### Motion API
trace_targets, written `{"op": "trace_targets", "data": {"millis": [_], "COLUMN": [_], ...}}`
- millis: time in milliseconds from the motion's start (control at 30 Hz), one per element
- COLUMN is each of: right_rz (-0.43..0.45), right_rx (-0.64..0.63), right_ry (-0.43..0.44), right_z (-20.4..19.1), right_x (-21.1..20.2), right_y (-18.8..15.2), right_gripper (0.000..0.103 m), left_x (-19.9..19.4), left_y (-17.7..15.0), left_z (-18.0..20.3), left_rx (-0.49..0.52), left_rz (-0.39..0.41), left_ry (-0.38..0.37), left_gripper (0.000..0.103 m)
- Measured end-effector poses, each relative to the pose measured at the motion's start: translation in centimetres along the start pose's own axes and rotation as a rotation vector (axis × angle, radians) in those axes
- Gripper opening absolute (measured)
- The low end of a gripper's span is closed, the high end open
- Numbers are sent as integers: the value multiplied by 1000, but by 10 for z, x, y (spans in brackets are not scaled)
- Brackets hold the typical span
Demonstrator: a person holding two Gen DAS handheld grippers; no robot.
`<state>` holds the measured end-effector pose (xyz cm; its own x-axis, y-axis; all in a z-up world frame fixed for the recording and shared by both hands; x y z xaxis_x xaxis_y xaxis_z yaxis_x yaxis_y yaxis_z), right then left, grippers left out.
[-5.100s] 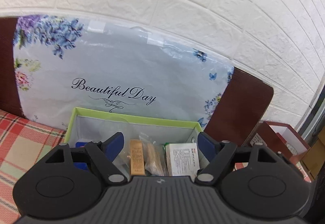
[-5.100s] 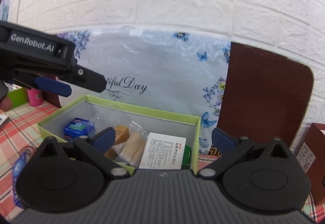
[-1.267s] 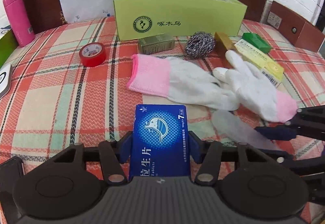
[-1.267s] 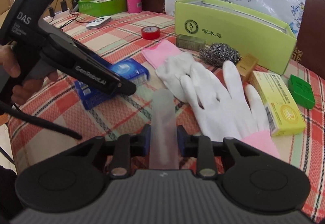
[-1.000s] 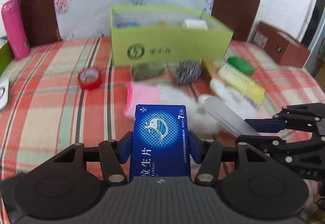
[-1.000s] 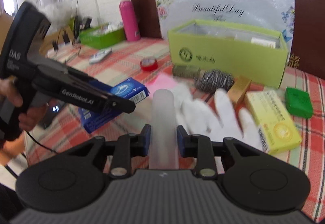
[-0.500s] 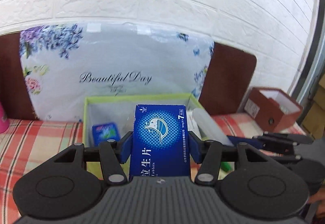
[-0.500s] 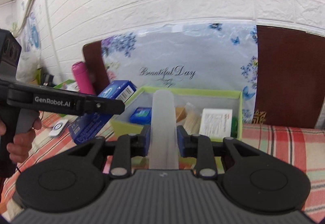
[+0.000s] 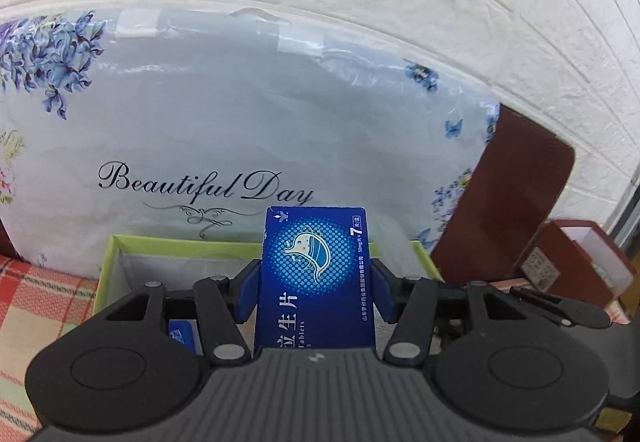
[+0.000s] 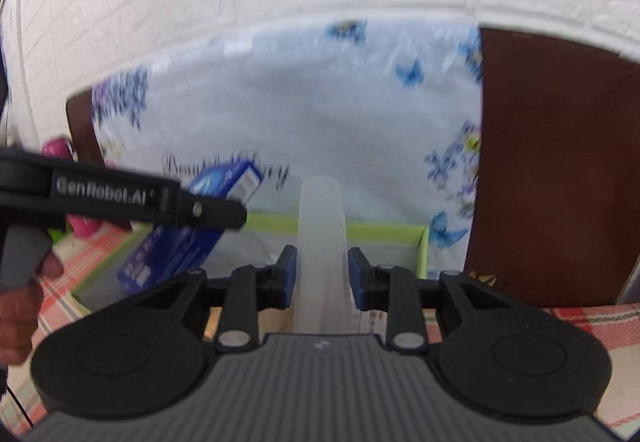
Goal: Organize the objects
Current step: 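Carry the blue box and clear strip into the lime-green box and release, then move both tools back over the white-pink gloves on the table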
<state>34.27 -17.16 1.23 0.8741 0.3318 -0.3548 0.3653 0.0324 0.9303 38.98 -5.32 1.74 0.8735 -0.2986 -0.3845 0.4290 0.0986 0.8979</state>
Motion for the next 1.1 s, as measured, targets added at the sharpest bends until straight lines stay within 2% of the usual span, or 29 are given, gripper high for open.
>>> {"op": "trace_targets", "data": {"millis": [33,67,100,167,233,300,433,600,767,1100], "right_rz": [3,7,17,48,67,61,79,104,100,40], "right_rx": [-15,-40,-61,-95,-123,-155,-151,-122,-106,-59], "right_ry": [-6,-20,-32,-50,-63,-69,-71,-65,-52,-18], "right_z": [0,0,0,1,0,-2,-6,-14,-26,-52], "right_x": [2,2,0,-4,-8,-13,-29,-65,-105,-172], "right_y": [-5,-11,-15,-20,-24,-26,-21,-13,-18,-66], "right_gripper": [34,47,53,75,87,91,102,103,103,103], "left_x": [1,0,-1,-1,2,1,-20,-59,-99,-148], "left_y": [-4,-8,-12,-17,-21,-23,-20,-20,-36,-89], "left_z": [-3,-5,-8,-14,-22,-28,-27,-10,4,19], "left_rx": [20,32,37,40,21,-20,-43,-14,-7,4], "left_rz": [10,15,28,39,9,-20,-12,-24,-41,-101], "left_ry": [14,34,49,49,63,73,78,116,136,147], "left_gripper": [73,86,88,88,88,88,88,88,88,88]}}
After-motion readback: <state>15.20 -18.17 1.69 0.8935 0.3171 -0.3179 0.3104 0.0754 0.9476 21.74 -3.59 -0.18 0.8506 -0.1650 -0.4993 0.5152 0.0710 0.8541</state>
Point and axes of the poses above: each gripper's, at about its wrist camera, not at the fingertips, and x roughly the way its jaws point, z to its right, y to its top, the point moved 8 cm from there along x, roughly the way its jaws point, and after that the axes turned 8 degrees about z, right-handed, at the moved point
